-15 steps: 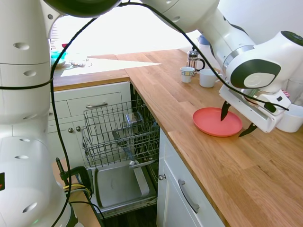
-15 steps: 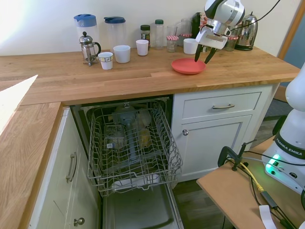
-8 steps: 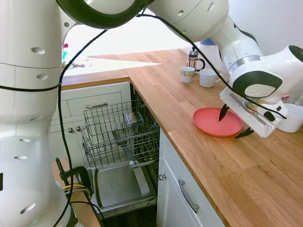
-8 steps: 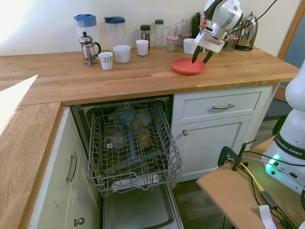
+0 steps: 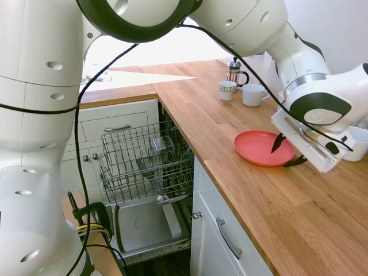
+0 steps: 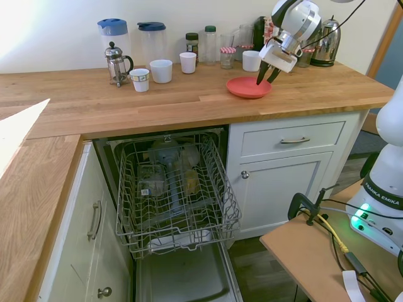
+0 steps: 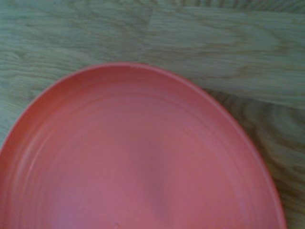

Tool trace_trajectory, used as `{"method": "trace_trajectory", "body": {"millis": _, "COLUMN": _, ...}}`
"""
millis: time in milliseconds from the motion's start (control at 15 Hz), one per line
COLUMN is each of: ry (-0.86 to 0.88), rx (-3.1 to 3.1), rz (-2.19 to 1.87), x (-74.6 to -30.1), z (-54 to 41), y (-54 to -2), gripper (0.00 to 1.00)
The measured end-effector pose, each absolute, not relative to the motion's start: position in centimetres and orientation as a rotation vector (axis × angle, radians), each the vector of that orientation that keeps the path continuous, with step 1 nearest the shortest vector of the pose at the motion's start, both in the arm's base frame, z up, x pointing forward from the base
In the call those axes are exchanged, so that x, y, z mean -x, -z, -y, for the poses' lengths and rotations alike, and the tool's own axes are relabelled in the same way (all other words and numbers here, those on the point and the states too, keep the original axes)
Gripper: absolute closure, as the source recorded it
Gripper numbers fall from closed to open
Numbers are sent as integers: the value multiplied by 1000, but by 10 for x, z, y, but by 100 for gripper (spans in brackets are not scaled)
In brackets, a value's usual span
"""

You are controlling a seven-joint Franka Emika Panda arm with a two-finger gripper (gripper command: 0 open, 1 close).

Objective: Put the plate in the dishwasher

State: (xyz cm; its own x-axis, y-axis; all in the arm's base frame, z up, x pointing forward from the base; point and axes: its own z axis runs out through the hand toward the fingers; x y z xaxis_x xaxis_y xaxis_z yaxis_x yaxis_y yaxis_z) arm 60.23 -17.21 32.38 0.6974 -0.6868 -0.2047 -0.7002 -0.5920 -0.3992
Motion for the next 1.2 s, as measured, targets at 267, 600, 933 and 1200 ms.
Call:
{"method": "trace_trajectory", "body": {"millis": 267, "ry": -61, "rx": 2453, "rz": -1066, "x": -601, "z": 171, "y": -320, "gripper": 100}}
{"method": "trace_trajectory", "body": {"millis": 600, "ry": -74, "rx": 2445, "rz": -1067, "x": -602, "z": 170, "y": -317, "gripper": 100}}
{"method": "trace_trajectory", "body": {"millis": 933, "ry": -66, "rx": 2439, "rz": -1050, "x": -603, "z": 167, "y": -329, "gripper": 100}}
{"method": "trace_trajectory", "body": {"millis": 1200, "ry": -8, "rx": 2472, "rz": -974, "x": -600, "z": 150, "y": -382, "gripper": 100}}
